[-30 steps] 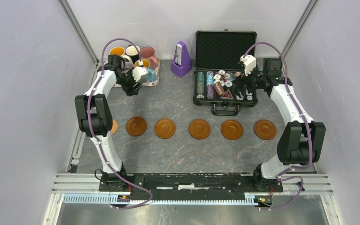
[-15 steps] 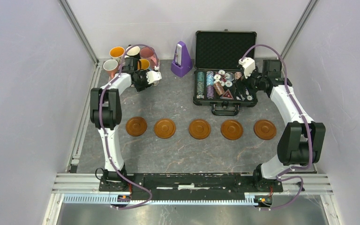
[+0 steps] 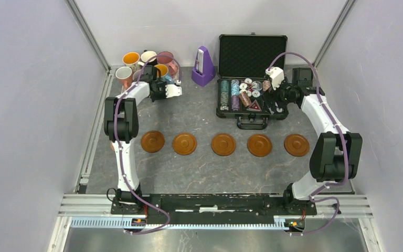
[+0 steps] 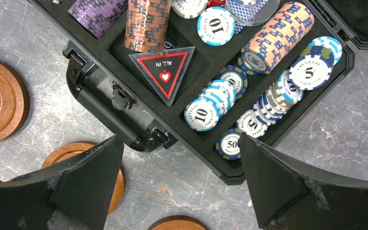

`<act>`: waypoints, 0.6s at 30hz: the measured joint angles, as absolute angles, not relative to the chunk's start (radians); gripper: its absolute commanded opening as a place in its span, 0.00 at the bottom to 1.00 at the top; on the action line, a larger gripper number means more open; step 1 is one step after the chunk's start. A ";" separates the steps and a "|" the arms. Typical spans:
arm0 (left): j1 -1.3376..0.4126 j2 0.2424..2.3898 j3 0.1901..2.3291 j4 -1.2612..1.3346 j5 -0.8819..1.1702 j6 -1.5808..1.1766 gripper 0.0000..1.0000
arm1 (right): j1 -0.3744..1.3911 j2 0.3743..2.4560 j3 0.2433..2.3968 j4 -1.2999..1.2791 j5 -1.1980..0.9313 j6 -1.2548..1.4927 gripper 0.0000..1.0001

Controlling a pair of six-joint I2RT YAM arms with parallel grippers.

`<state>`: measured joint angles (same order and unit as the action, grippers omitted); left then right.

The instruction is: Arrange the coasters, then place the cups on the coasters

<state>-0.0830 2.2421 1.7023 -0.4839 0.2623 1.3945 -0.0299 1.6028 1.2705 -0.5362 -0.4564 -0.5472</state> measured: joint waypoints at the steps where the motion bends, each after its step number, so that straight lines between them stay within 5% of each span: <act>1: -0.087 2.242 1.702 -0.492 0.258 1.407 0.08 | -0.030 1.604 1.271 -0.540 -0.452 -0.548 0.98; 18: -0.145 2.165 1.539 -0.369 0.147 1.457 0.02 | -0.030 1.604 1.272 -0.552 -0.443 -0.574 0.98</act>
